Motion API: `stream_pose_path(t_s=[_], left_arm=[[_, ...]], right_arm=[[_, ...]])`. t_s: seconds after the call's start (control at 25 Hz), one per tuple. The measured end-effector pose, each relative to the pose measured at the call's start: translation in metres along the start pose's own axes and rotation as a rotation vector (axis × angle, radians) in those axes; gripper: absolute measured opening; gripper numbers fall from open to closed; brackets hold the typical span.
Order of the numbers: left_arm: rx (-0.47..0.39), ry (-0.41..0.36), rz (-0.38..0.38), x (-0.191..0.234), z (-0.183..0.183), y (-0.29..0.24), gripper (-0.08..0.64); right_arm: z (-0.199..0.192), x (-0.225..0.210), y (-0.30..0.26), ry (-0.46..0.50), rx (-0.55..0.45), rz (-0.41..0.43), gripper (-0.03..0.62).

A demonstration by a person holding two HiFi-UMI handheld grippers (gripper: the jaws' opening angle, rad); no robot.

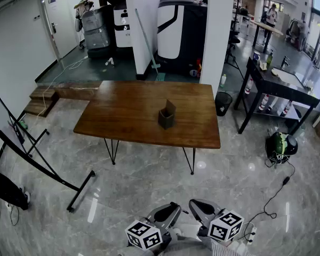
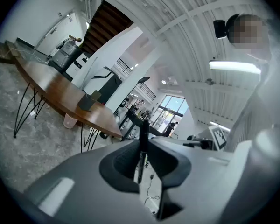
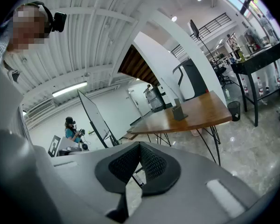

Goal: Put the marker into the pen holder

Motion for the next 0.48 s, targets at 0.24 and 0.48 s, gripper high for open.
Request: stream_pose_path(t_s=[0.24, 0.48], left_arm=[[0.024, 0.013, -0.018, 0.009, 0.001, -0.025, 0.052], [0.044, -0.016, -0.032, 0.030, 0.020, -0.049, 0.052]], right_arm=[[-0.001, -0.021, -0.003, -0.019, 0.006, -0.007, 0.000], [0.024, -0.046, -0.018, -0.035, -0.038, -0.005, 0.000]])
Point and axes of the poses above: the fingertips, and each gripper's own axes: y backward along the fingers, x to its left, z out of its top, the point moved 6 cm from there along y, backward along the fingers, and after that the axes turned 12 degrees about x, right-handed, at the moved point
